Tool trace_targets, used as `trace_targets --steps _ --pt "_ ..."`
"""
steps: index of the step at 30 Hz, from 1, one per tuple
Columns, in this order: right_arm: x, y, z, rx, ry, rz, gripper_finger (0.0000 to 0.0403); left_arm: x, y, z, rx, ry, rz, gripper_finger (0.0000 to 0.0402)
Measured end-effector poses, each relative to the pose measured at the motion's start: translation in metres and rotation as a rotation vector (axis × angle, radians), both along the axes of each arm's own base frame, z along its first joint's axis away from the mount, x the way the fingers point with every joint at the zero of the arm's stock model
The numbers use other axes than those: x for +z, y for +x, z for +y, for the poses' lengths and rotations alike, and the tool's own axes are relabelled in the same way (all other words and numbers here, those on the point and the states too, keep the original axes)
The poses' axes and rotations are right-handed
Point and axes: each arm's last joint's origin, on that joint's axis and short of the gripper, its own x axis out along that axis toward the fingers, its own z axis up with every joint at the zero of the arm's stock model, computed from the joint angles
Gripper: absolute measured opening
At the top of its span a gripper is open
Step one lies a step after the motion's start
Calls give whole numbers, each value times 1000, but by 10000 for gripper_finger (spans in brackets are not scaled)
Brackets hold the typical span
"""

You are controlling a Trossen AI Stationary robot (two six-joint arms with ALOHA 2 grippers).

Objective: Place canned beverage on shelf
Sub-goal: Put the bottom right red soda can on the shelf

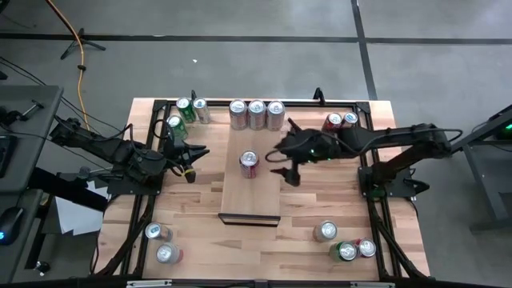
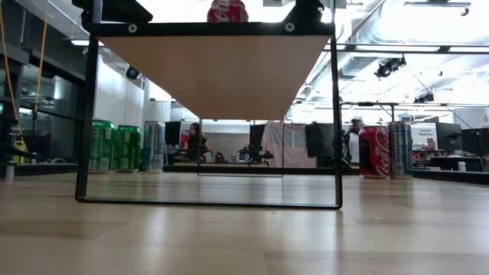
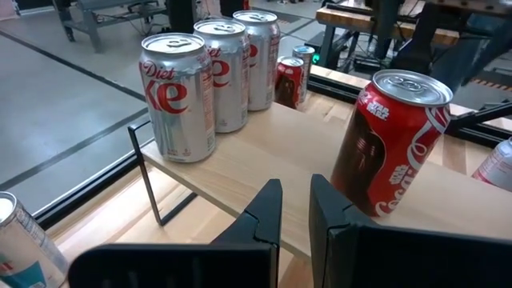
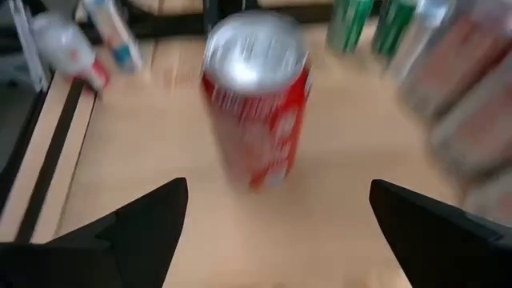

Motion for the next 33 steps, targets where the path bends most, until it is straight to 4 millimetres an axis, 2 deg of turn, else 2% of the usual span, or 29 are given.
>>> trace_targets --steps 4,7,10,17,18,23,27,33 --pt "-7 -8 21 -7 58 83 361 0 0 0 -6 -3 0 0" --pt "-17 -12 41 -9 52 83 318 0 0 0 -6 -3 0 0" --pt "-25 -16 57 -37 53 86 250 0 0 0 -6 -3 0 0" --pt "-30 -15 82 -42 155 -40 35 0 0 0 2 1 -1 0" --pt "-31 -15 84 -39 171 -62 18 0 0 0 2 1 -1 0" --pt "-31 -11 86 -82 236 -146 22 0 0 0 2 1 -1 0" --pt "-29 -9 86 -101 237 -173 3 0 0 0 -5 -4 -1 0" --pt "-32 -6 84 -175 324 -171 1 0 0 0 -5 -3 -1 0"
